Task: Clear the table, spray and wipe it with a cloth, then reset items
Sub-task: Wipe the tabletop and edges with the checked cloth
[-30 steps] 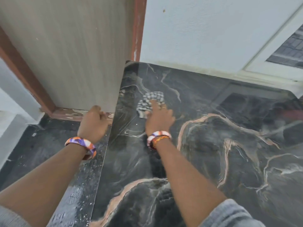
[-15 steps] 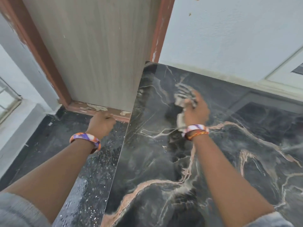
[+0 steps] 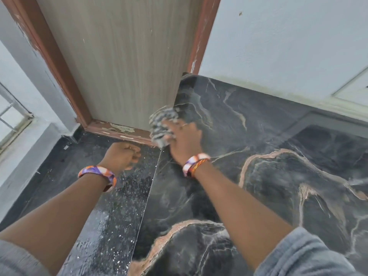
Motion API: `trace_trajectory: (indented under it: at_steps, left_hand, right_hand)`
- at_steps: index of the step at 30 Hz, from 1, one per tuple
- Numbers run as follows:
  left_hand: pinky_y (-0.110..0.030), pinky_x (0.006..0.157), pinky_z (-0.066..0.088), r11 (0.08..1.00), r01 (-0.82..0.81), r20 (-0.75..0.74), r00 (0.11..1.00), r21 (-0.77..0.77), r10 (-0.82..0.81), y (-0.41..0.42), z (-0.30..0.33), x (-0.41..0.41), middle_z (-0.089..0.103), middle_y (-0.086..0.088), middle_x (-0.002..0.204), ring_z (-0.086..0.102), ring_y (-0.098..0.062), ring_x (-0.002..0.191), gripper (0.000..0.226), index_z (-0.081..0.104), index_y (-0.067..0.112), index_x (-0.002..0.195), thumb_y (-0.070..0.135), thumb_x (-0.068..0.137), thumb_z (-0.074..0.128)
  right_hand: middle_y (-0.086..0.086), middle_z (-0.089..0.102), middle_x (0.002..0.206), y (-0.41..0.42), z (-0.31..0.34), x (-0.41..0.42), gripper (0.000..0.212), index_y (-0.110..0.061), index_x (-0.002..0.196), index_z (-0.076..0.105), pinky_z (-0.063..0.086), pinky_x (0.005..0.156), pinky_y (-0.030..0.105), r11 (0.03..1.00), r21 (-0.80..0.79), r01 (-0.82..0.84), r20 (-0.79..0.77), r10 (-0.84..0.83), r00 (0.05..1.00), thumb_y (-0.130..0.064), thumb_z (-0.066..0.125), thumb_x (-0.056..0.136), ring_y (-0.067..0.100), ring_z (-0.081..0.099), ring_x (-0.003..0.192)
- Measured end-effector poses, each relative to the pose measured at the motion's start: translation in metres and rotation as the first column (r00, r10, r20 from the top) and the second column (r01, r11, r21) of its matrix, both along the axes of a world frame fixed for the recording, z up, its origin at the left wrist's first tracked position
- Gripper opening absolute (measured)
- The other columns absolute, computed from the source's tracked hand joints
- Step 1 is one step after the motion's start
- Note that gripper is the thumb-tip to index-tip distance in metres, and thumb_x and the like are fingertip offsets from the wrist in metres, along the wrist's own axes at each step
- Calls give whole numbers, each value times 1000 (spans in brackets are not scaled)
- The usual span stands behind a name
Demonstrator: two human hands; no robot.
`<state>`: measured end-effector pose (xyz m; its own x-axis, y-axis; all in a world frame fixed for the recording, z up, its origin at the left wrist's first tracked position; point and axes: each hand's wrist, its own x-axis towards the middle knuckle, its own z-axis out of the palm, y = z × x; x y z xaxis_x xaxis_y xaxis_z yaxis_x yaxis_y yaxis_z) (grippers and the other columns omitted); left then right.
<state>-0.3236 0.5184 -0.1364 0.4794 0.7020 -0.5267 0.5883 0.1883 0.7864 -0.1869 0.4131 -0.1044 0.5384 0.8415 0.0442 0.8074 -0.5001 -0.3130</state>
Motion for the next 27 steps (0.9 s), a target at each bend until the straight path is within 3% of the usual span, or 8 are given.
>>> trace_trajectory:
  at_steps: [3,5,9,12,14,18,24,27]
  left_hand:
    - [-11,33,36,997,11,-69,998,73,-6,1,6,-6,52,-1,35,46,-5,25,37,48,7,62,-10,90,32]
    - [-9,27,31,998,-8,-62,998,64,12,-5,15,-8,44,-11,44,39,-2,19,37,43,5,59,-14,89,30]
    - [-19,46,46,996,-11,11,1000,-89,12,-17,25,-8,61,-4,65,60,-9,53,28,54,7,73,-1,94,38]
    - [-24,59,41,990,83,5,997,-113,-83,-28,30,-7,58,-2,74,51,-13,63,25,53,15,72,10,94,45]
    - [-24,63,40,979,154,21,988,-136,-153,-36,30,-6,57,-2,77,50,-14,66,23,53,16,71,14,94,48]
    - [-24,63,39,965,231,29,973,-124,-229,-47,31,-15,54,-4,76,49,-14,67,22,54,16,73,13,94,48]
    - [-24,63,39,977,168,1,986,-130,-169,-46,28,-38,55,-2,78,50,-13,66,22,52,17,74,13,95,45]
    - [-25,63,39,984,120,0,993,-134,-121,-43,29,-54,55,-4,77,49,-14,65,23,52,16,74,12,95,44]
  right_hand:
    - [4,51,134,-19,-5,-48,45,-38,131,48,29,94,42,981,62,-186,-112,192,975,-18,50,91,26,39,112]
    - [3,56,129,-32,-8,-65,41,-35,130,52,31,95,43,963,147,-224,-247,255,935,-23,54,90,26,44,108]
    - [-19,59,120,-65,13,-56,36,-41,121,56,47,89,47,900,430,76,-578,209,789,-38,53,85,4,60,85]
    - [-10,65,118,-102,20,-27,34,-58,111,54,53,84,49,769,534,350,-541,-8,841,-47,48,80,19,64,92]
    - [-2,64,122,-131,17,0,36,-47,119,55,47,94,47,692,516,504,-414,-314,854,-44,47,83,26,61,107]
    - [11,53,134,-175,4,20,41,-31,136,45,34,99,47,621,82,780,-192,-758,623,-29,48,95,40,44,120]
    - [10,44,143,-124,-5,-40,53,-39,137,40,36,94,45,871,53,488,-55,-486,872,-53,22,90,36,44,117]
    - [4,37,148,-92,-5,-74,41,-41,138,37,28,101,43,957,34,287,-82,-283,956,-37,39,97,30,36,125]
